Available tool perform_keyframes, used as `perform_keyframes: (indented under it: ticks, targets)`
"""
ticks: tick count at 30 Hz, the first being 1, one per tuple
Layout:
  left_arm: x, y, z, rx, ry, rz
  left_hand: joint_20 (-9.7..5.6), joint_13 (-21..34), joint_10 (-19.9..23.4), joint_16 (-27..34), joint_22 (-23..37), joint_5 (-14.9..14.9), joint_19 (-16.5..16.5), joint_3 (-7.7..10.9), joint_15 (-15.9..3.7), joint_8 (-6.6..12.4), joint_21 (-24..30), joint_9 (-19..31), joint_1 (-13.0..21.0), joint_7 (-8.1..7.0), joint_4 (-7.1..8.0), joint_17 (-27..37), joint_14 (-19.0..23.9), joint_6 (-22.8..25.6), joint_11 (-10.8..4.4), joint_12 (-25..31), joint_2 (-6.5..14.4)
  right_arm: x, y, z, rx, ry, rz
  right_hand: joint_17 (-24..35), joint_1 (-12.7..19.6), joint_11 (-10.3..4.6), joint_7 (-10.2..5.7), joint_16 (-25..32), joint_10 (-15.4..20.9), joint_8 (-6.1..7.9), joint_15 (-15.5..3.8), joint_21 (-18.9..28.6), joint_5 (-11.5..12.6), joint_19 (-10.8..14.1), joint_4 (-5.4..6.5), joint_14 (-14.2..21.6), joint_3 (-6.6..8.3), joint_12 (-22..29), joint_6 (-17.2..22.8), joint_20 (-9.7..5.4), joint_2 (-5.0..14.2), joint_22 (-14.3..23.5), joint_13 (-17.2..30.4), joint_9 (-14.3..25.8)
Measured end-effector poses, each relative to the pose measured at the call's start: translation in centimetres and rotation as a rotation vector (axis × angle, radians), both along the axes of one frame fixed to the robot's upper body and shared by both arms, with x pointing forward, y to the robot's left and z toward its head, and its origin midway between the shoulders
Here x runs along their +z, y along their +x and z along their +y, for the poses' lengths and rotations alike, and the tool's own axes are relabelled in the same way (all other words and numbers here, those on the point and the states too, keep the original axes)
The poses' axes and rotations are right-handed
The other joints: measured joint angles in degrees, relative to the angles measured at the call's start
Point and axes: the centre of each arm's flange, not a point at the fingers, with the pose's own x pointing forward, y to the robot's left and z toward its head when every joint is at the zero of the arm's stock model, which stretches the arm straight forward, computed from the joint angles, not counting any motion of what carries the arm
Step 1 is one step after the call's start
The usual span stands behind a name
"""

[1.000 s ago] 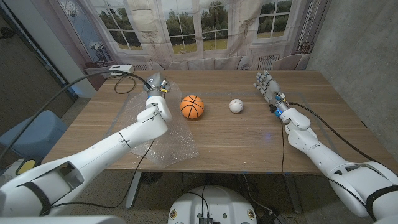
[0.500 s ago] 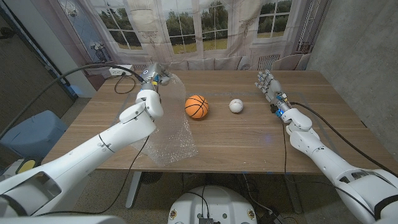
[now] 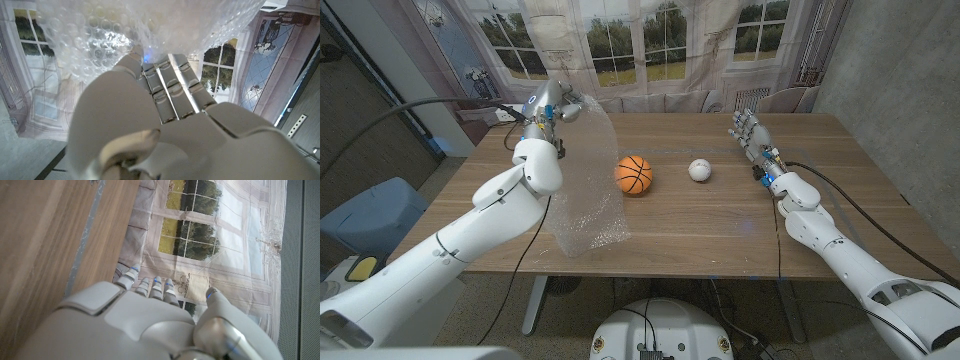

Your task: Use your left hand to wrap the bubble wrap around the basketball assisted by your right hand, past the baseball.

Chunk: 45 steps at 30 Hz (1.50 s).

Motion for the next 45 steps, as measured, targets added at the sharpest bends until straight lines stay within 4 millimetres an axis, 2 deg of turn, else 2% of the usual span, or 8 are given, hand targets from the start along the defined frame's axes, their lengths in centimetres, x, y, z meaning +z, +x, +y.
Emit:
perform_keyframes:
  ticks: [5,9,11,14,18,36,45]
  targets:
    - [0.3,-0.6,0.0,-0.042,-0.024,-0.090,-0.53,0.0,0.0,-0.5,0.0,0.0,0.5,0.21,-0.26,0.00,1.1,-0.3,0.0,-0.18,0.21,-0.2,1.0,0.2,0.00,0.0,0.0,0.0,-0.3,0.2,-0.004,-0.001,-0.004,0.0,0.0,0.00,0.00,0.0,0.0,0.00,0.00,0.0,0.0,0.0,0.00,0.0,0.00,0.0,0.0,0.00,0.00,0.0,0.0,0.0]
    - [0.2,-0.1,0.4,-0.068,-0.053,-0.141,-0.53,0.0,0.0,-0.8,0.3,0.1,0.5,0.21,-0.43,0.00,1.7,-0.3,0.0,-0.22,0.21,-0.5,1.3,0.2,0.00,0.0,0.0,-0.3,-0.5,0.2,-0.007,0.001,-0.005,0.0,0.0,0.00,0.00,0.0,0.0,0.00,0.13,0.0,0.0,0.0,0.00,0.1,0.00,0.0,0.0,0.00,0.00,0.0,0.0,0.0]
    - [-0.1,1.0,0.8,-0.077,-0.078,-0.157,-0.54,0.0,0.0,-1.0,0.3,0.4,0.5,0.21,-0.51,0.00,1.9,-0.5,0.0,-0.23,0.21,-0.5,1.3,0.2,0.00,0.0,0.0,-0.4,-0.7,0.1,-0.011,0.005,-0.007,0.0,0.0,0.00,0.00,0.0,0.0,0.00,0.22,0.0,0.0,0.0,0.00,0.2,0.00,0.0,0.0,0.00,0.00,0.0,0.0,0.0]
    - [0.1,1.6,0.8,-0.095,-0.087,-0.177,-1.15,0.0,0.0,-1.2,0.3,0.4,0.5,0.21,-0.51,0.00,2.3,-0.6,0.0,-0.22,0.21,-0.5,1.3,0.2,0.00,0.0,0.0,-0.5,-0.8,0.0,-0.015,0.008,-0.011,0.0,0.0,0.00,0.00,0.0,0.0,0.00,0.22,0.0,0.0,0.0,0.00,0.2,0.00,0.0,0.0,0.00,0.00,0.0,0.0,0.0]
    - [0.1,3.0,0.8,-0.106,-0.100,-0.178,-1.15,0.0,0.0,-1.4,0.3,0.4,0.5,0.21,-0.51,-0.01,2.7,-0.7,0.0,-0.33,0.21,-0.5,1.3,0.6,0.00,0.0,0.0,-0.6,-1.0,-0.1,-0.020,0.012,-0.014,0.0,0.0,0.00,0.00,0.0,0.0,0.00,0.21,0.0,0.0,0.0,0.00,0.2,0.00,0.0,0.0,0.00,0.00,0.0,0.0,0.0]
    - [-0.3,9.8,-1.0,-0.078,-0.120,-0.128,-1.65,0.0,0.6,-2.9,0.1,0.4,1.0,0.94,-1.33,0.29,5.1,-1.6,0.8,-0.52,-0.06,-0.7,3.4,2.0,0.61,0.3,-0.8,-1.2,-1.3,-1.3,-0.040,0.030,-0.027,0.0,0.0,0.00,0.00,0.0,0.0,0.00,0.21,0.0,0.0,0.0,0.00,0.2,0.00,0.0,0.0,0.00,0.00,0.0,0.0,0.0]
    - [-0.1,12.2,-2.2,-0.078,-0.148,-0.156,-1.86,0.0,0.8,-3.2,0.1,0.3,1.2,0.94,-1.64,0.28,6.3,-2.0,0.8,-0.52,-0.07,-0.6,4.5,2.6,0.83,0.2,-0.8,-1.6,-1.1,-2.1,-0.049,0.045,-0.023,0.0,0.0,0.00,0.00,0.0,0.0,0.00,0.42,0.0,0.0,0.0,0.00,0.4,0.00,0.0,0.0,0.00,0.00,0.0,0.0,0.0]
